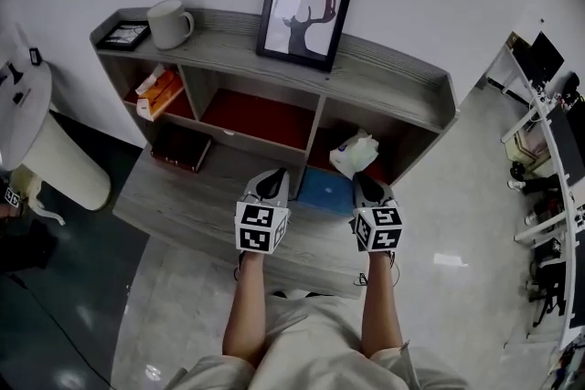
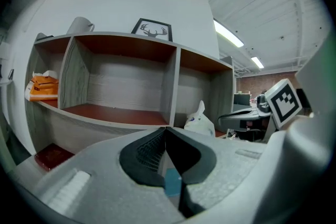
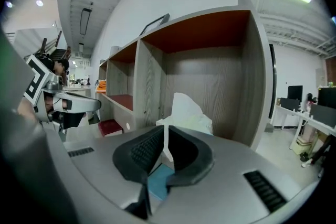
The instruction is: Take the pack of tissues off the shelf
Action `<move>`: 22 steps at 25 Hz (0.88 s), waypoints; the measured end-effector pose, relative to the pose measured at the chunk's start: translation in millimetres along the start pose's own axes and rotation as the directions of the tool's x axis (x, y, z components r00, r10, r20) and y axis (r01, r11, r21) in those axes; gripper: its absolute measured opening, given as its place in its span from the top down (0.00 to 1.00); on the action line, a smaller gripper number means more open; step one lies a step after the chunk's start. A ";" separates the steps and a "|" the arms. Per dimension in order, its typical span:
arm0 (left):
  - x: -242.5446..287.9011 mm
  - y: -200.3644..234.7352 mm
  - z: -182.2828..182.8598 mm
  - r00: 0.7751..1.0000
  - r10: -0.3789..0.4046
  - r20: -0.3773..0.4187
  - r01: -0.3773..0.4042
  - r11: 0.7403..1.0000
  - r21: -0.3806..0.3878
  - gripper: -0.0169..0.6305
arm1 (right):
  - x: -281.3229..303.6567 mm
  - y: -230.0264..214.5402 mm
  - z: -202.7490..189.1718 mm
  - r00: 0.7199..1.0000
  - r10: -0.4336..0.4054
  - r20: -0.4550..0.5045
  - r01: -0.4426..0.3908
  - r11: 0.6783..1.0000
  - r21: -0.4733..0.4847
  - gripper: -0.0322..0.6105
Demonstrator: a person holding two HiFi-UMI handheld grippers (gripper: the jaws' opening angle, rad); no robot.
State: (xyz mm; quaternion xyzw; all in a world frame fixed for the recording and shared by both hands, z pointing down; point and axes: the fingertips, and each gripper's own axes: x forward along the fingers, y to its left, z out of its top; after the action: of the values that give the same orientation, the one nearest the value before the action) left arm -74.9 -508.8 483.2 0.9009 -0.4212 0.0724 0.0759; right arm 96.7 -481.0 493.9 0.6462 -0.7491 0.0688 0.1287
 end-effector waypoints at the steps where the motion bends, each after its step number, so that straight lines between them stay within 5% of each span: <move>1: 3.0 1.5 0.6 1.000 -0.002 0.003 0.002 1.000 -0.002 0.96 | 2.7 -3.5 1.5 1.000 -0.016 0.005 0.016 1.000 0.000 0.90; 3: 12.3 2.6 2.4 1.000 -0.013 0.008 0.013 1.000 0.004 0.96 | 10.3 -8.9 3.2 0.999 -0.031 0.009 0.031 0.999 -0.010 0.81; 11: 42.6 -3.8 11.6 0.998 -0.059 0.019 0.059 0.998 0.003 0.96 | 33.3 -12.9 -9.7 0.996 -0.054 -0.066 0.049 0.995 -0.083 0.77; 22: 55.9 -5.2 2.2 0.997 -0.079 0.004 0.079 0.997 -0.015 0.96 | 39.5 -19.2 -22.1 0.991 -0.098 -0.091 0.090 0.992 -0.092 0.92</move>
State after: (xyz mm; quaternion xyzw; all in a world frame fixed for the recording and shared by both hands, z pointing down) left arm -35.3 -547.8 491.5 0.9163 -0.3860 0.0648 0.0847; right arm 112.6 -515.6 524.9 0.6705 -0.7131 0.0605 0.1954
